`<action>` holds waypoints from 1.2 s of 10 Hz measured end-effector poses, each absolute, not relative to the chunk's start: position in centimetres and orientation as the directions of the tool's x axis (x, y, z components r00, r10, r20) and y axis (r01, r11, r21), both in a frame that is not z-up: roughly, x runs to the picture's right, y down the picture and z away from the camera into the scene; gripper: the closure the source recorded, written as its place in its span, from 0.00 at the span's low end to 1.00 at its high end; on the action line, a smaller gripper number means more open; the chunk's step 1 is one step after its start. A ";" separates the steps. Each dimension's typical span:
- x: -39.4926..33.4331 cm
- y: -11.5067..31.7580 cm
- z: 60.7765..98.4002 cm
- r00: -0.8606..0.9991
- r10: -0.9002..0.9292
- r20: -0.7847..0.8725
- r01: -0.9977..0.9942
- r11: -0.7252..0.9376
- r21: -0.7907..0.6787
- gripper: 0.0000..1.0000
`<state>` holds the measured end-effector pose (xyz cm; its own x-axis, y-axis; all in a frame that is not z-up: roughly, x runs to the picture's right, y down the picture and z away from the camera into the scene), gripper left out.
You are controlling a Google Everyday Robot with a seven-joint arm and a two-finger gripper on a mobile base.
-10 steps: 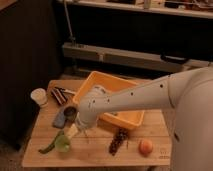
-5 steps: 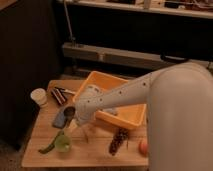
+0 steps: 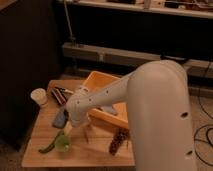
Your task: Place fork in metal cup
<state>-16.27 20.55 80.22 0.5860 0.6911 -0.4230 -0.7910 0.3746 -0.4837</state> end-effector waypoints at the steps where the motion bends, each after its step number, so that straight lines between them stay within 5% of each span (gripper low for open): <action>1: -16.4 20.6 80.4 0.587 0.686 -0.430 -0.793 0.379 -0.478 0.20; 10: -16.0 19.3 82.5 0.533 0.701 -0.474 -0.829 0.320 -0.458 0.20; 12: -15.8 19.9 82.9 0.539 0.693 -0.479 -0.827 0.327 -0.457 0.28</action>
<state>-15.81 19.91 82.86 0.5389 0.6933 -0.4785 -0.8270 0.3271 -0.4573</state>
